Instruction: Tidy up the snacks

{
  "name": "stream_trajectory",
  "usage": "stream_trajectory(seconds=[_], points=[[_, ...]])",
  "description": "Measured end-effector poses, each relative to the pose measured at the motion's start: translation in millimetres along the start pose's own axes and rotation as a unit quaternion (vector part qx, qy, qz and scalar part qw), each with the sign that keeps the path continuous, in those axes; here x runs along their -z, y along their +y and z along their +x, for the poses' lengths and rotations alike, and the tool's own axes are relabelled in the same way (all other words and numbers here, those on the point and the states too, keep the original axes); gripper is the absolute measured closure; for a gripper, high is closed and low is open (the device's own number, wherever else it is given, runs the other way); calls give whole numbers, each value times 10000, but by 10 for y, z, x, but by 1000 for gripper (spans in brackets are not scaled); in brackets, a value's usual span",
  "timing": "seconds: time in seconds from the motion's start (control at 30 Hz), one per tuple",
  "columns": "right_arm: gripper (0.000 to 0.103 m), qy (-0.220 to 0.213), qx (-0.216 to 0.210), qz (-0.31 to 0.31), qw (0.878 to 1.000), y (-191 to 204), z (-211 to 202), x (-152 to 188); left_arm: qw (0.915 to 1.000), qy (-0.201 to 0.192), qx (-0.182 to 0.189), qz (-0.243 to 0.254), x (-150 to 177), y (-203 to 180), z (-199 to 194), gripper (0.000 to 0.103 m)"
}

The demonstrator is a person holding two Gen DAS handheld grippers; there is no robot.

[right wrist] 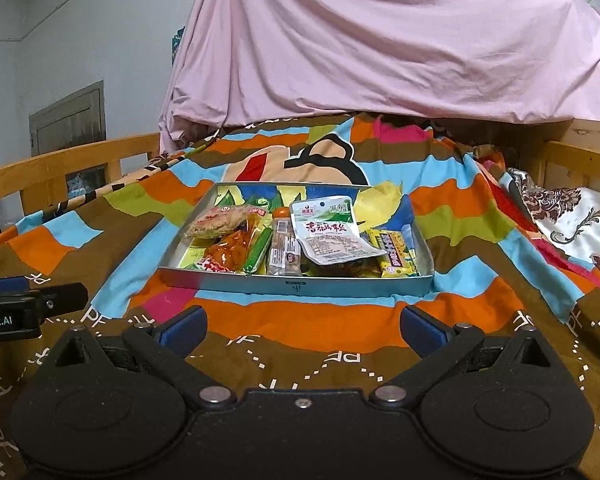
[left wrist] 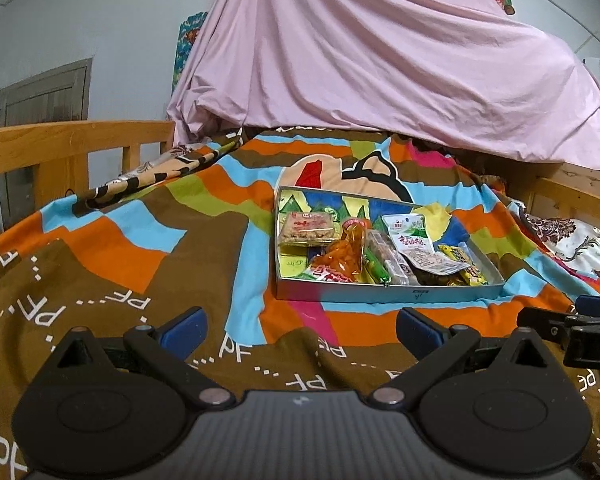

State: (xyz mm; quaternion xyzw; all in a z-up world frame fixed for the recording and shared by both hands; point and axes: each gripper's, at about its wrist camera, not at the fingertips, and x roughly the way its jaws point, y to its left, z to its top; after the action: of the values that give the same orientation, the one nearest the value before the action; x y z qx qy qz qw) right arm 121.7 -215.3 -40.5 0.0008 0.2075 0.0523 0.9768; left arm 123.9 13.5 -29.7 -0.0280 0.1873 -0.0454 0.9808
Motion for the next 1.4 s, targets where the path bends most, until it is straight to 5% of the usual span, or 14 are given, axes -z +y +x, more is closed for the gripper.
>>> stream_trajectory(seconds=[1.4], points=[[1, 50, -1, -4, 10000, 7, 9, 3, 9998, 50, 59, 205, 42, -55, 4, 0]])
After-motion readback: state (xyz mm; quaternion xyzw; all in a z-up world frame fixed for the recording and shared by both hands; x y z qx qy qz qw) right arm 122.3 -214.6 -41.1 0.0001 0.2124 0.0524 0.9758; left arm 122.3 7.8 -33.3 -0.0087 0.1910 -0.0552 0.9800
